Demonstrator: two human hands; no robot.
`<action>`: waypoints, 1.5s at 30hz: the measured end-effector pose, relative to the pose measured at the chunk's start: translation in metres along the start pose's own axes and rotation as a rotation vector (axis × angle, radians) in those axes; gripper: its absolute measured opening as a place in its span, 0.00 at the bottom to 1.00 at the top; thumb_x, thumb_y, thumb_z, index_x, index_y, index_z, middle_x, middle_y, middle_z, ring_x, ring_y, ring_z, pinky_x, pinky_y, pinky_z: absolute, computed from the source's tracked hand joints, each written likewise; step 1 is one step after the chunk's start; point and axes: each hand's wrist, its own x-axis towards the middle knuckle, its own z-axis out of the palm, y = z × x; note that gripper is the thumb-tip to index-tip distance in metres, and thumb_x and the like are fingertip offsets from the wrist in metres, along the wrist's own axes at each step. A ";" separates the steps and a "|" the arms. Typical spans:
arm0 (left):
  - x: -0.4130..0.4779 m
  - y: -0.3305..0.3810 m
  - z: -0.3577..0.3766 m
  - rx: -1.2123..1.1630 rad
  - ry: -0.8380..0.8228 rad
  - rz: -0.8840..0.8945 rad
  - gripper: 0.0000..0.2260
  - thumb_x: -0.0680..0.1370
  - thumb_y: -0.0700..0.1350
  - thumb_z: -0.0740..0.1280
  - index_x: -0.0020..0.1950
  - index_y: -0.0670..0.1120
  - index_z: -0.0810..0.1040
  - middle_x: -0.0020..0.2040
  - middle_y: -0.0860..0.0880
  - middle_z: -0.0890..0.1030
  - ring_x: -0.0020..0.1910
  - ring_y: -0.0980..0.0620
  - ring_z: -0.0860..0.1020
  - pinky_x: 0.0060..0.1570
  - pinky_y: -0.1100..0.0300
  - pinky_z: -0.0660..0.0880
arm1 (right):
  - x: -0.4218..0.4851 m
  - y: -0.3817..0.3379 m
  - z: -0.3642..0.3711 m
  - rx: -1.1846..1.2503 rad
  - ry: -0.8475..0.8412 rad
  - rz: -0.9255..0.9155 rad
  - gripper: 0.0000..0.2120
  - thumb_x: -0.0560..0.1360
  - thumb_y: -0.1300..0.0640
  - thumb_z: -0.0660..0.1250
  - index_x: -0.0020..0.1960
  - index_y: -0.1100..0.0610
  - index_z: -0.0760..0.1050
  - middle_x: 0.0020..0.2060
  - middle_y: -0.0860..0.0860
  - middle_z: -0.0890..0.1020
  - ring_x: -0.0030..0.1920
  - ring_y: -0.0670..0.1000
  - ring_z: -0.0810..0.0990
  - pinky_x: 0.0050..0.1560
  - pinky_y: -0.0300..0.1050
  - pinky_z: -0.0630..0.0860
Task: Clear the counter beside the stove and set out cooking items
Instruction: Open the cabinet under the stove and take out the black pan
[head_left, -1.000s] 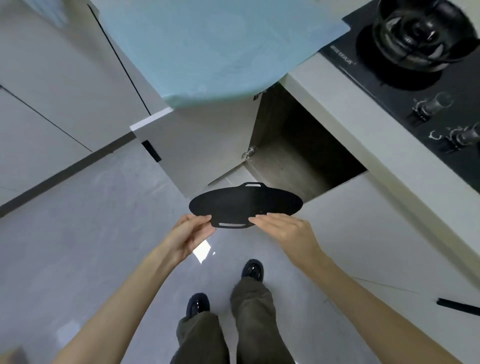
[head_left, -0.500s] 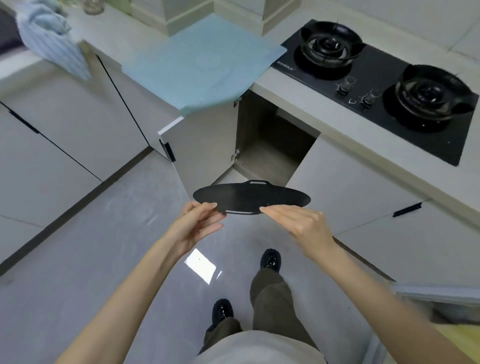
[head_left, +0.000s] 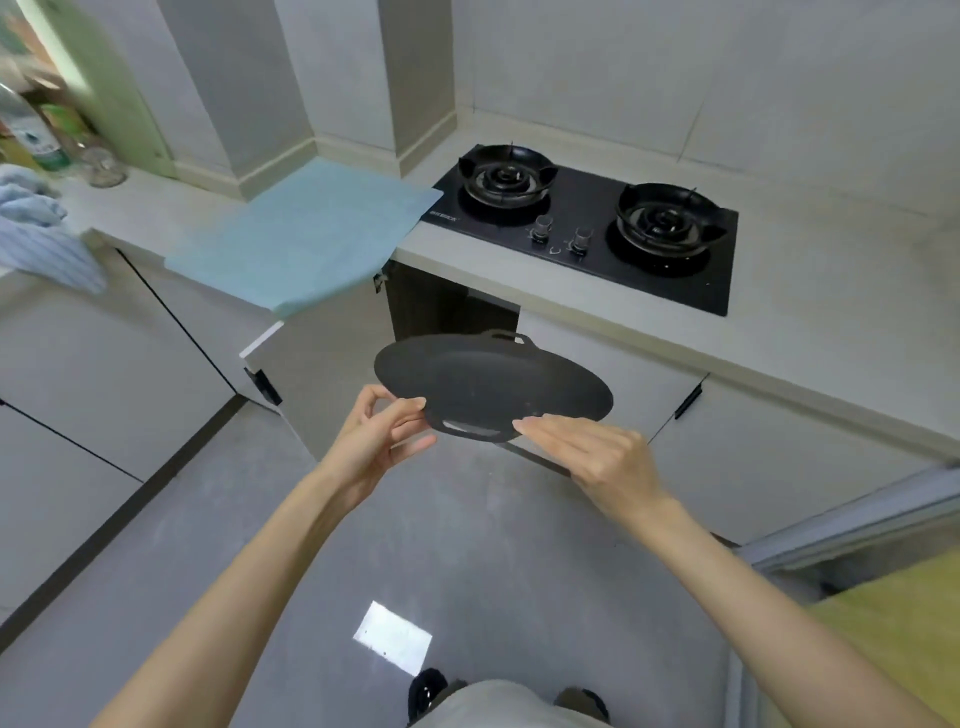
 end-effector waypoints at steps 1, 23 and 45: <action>0.001 0.003 0.018 0.013 -0.032 0.015 0.12 0.77 0.38 0.67 0.44 0.49 0.64 0.40 0.47 0.81 0.38 0.53 0.82 0.47 0.55 0.80 | -0.003 0.011 -0.014 -0.023 0.020 0.003 0.20 0.79 0.70 0.57 0.53 0.54 0.84 0.47 0.44 0.86 0.45 0.45 0.85 0.44 0.32 0.74; 0.123 -0.070 0.404 0.139 -0.474 -0.005 0.10 0.78 0.39 0.66 0.54 0.47 0.67 0.54 0.41 0.83 0.50 0.47 0.83 0.42 0.60 0.79 | -0.185 0.286 -0.187 -0.340 -0.092 0.258 0.23 0.74 0.73 0.59 0.60 0.54 0.80 0.54 0.47 0.84 0.50 0.48 0.84 0.39 0.41 0.82; 0.393 -0.105 0.561 0.192 -0.555 -0.314 0.11 0.77 0.36 0.67 0.53 0.46 0.68 0.51 0.44 0.84 0.48 0.48 0.83 0.46 0.57 0.81 | -0.193 0.526 -0.106 -0.365 -0.382 0.547 0.27 0.70 0.72 0.54 0.57 0.51 0.83 0.52 0.44 0.85 0.48 0.46 0.85 0.25 0.37 0.76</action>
